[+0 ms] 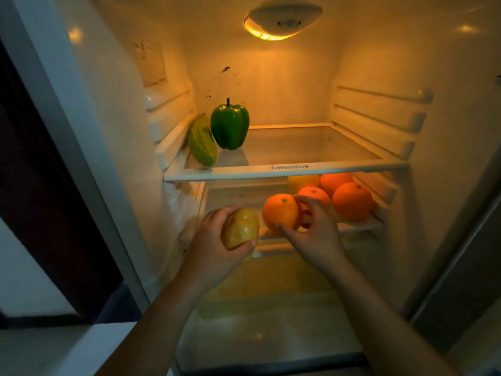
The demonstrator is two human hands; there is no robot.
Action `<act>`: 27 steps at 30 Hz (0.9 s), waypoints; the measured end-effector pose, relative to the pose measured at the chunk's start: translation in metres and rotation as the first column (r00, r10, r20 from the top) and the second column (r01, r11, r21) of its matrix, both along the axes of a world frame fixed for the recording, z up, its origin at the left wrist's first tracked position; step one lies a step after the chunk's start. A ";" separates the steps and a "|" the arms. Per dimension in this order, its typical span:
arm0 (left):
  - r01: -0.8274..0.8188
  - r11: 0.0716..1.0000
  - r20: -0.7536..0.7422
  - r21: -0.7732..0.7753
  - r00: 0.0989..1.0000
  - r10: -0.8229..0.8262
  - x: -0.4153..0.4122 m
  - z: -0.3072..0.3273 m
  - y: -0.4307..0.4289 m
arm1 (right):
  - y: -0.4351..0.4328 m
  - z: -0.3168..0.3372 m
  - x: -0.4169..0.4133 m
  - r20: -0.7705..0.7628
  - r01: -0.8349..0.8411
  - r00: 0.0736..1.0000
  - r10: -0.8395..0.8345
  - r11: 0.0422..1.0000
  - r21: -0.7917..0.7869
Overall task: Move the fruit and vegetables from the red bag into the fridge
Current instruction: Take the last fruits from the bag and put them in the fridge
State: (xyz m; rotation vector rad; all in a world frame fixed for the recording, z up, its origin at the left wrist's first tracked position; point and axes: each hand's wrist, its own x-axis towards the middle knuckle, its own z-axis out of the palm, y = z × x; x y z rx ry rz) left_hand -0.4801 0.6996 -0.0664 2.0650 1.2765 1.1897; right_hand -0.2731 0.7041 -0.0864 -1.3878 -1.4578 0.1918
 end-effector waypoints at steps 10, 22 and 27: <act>0.005 0.999 -0.023 -0.045 1.000 -0.006 0.001 -0.004 0.007 | 0.010 -0.003 -0.004 0.146 0.034 0.989 -0.028 0.999 -0.037; -0.001 0.997 -0.015 -0.075 1.000 0.000 -0.004 -0.002 0.017 | 0.039 0.008 -0.004 0.337 0.046 0.941 -0.025 0.997 -0.054; 0.011 0.997 -0.013 -0.080 1.000 -0.012 -0.006 -0.005 0.018 | 0.042 0.007 -0.004 0.335 0.059 0.942 -0.022 0.993 -0.099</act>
